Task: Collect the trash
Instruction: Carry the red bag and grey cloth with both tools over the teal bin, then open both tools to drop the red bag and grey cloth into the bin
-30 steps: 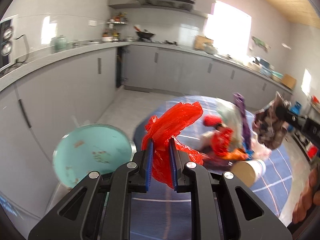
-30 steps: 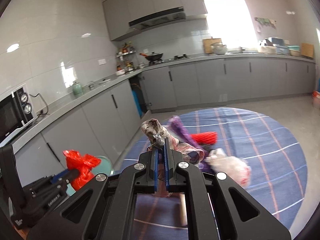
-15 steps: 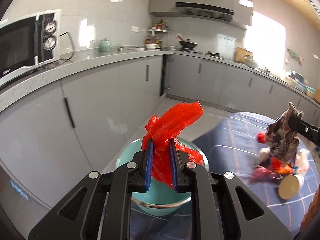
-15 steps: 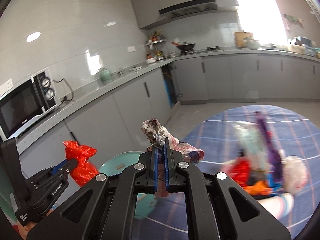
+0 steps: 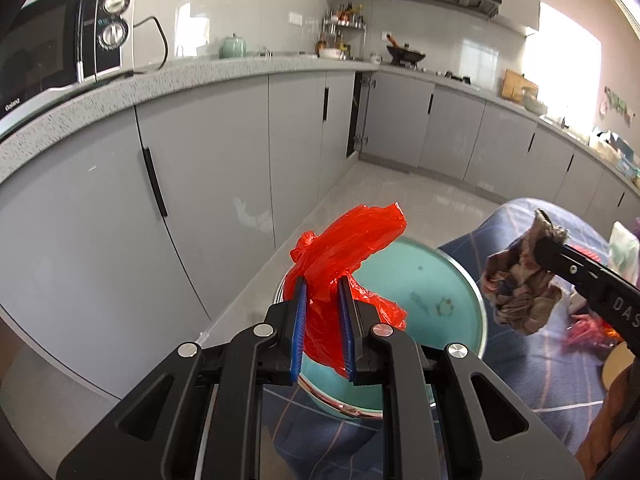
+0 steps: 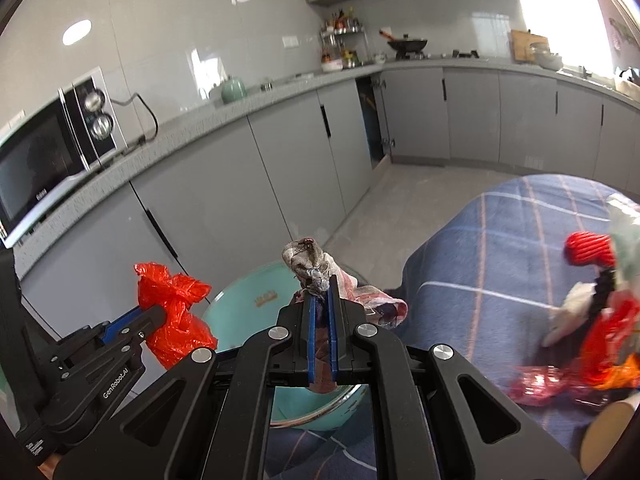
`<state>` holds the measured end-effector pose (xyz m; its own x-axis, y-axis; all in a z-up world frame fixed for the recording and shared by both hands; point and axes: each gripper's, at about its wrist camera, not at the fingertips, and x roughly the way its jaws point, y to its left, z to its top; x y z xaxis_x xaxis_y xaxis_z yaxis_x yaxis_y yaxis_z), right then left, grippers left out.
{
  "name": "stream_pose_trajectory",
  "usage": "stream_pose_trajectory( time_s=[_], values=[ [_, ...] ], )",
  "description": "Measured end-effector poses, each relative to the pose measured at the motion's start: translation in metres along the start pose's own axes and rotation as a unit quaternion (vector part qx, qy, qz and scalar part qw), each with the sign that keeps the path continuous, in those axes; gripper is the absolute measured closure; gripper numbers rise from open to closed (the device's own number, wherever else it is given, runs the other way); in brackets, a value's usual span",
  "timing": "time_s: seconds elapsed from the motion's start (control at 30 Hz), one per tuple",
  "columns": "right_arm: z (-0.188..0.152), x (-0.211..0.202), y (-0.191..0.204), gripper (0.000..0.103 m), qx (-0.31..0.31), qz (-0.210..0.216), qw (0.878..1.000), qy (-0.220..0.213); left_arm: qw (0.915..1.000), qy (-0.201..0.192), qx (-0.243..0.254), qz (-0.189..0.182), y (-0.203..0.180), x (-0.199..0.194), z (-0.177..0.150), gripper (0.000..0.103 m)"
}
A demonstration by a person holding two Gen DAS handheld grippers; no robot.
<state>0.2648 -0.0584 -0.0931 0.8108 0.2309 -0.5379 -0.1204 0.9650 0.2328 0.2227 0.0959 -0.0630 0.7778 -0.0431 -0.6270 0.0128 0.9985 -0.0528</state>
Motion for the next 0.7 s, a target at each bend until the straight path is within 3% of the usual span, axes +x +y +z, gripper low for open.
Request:
stream_pose_trajectory(
  time_s=[0.2,0.53,0.63,0.7],
  values=[
    [-0.014,0.041,-0.002,0.097,0.004,-0.002,0.999,0.043,0.999,0.043,-0.002,0.006,0.004,0.035,-0.006,0.087],
    [-0.026,0.075,-0.007,0.096,0.013,0.004,0.997,0.081,0.9967,0.079,0.016,0.01,-0.001,0.072,-0.012,0.087],
    [-0.028,0.077,-0.008,0.093,0.013,0.008,0.996,0.084,0.996,0.087,0.019,0.011,-0.003,0.078,-0.013,0.087],
    [-0.029,0.078,-0.009,0.081,0.013,0.01,0.996,0.083,0.9956,0.09,0.022,0.015,-0.004,0.08,-0.015,0.084]
  ],
)
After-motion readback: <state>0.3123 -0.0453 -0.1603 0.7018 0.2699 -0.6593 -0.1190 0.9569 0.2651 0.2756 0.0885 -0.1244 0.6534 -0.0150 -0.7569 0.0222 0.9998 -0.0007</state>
